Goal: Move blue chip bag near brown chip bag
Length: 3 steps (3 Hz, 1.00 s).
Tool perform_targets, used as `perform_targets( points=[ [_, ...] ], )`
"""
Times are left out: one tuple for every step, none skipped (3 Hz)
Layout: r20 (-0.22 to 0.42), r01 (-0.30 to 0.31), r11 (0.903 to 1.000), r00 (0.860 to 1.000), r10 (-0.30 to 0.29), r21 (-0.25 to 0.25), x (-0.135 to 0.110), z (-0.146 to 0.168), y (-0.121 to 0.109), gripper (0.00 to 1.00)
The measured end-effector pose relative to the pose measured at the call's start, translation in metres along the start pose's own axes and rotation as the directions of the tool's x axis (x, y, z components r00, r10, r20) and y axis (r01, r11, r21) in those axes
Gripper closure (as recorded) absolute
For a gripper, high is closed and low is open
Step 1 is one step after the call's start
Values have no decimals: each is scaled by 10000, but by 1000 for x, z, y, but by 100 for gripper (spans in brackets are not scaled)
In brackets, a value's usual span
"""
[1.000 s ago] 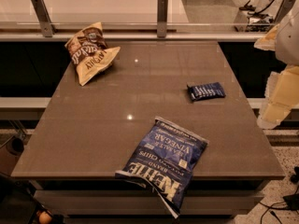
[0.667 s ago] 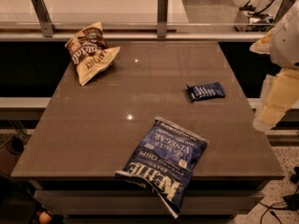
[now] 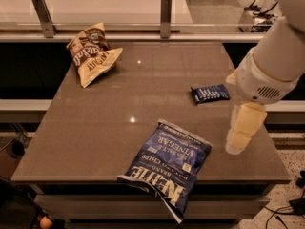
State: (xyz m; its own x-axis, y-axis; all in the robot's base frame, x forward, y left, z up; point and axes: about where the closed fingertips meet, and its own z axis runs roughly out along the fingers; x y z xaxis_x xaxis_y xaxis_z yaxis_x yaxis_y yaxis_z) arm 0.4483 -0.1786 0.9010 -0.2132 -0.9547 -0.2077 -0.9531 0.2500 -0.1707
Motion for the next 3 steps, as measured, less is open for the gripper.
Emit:
perform_targets(
  points=[
    [11, -184, 9990, 9998, 185, -396, -6, 34, 19, 0],
    [-7, -439, 9948, 9990, 440, -915, -14, 53, 47, 0],
    [31, -310, 9920, 9995, 316, -1227, -29, 53, 72, 0]
  ],
)
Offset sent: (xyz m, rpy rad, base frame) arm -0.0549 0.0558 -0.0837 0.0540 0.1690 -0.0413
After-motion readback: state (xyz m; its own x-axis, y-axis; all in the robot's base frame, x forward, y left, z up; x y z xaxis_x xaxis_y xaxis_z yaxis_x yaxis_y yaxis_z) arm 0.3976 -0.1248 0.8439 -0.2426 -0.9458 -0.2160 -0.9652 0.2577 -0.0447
